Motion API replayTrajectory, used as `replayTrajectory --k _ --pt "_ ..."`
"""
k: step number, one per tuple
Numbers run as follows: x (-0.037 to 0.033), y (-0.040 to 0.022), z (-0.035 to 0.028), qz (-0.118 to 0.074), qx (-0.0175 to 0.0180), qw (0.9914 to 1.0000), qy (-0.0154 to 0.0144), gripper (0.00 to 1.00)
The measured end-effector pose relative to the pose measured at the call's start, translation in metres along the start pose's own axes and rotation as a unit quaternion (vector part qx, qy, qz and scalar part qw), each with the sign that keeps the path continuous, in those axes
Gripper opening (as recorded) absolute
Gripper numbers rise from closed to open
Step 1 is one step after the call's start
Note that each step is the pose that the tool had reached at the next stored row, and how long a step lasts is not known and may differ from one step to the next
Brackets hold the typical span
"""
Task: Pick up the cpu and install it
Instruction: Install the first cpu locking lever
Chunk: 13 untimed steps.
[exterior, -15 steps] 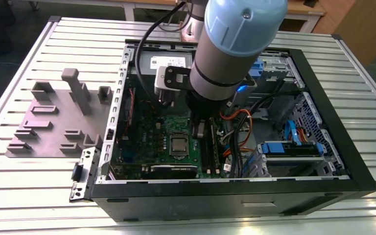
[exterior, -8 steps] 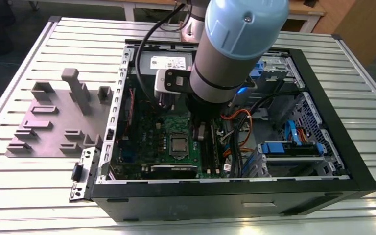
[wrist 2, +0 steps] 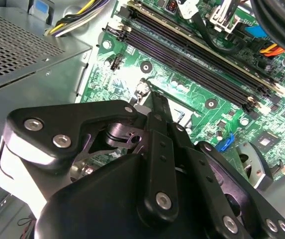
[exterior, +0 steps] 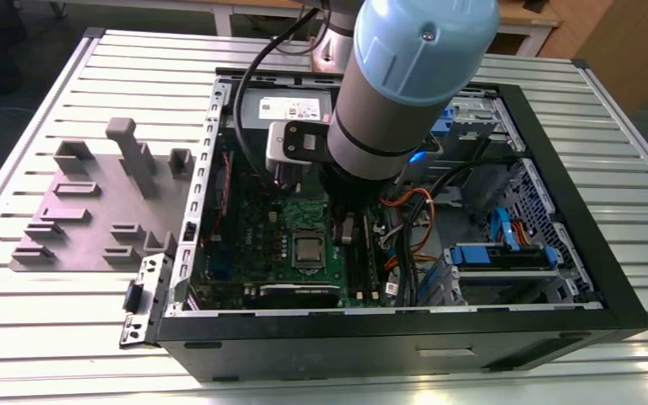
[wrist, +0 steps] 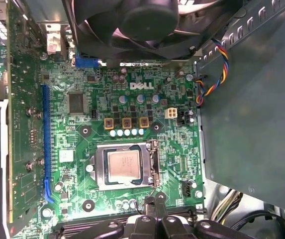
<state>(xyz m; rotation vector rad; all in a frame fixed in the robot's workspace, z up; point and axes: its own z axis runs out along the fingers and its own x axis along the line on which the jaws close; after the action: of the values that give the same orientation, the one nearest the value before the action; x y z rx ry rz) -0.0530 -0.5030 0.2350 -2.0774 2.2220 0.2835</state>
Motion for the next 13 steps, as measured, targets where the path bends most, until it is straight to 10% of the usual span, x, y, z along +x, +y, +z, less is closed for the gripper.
replayTrajectory --k 13 --pt "0.0001 -0.0022 0.0 -0.007 -0.0014 0.99997 0.0006 0.11"
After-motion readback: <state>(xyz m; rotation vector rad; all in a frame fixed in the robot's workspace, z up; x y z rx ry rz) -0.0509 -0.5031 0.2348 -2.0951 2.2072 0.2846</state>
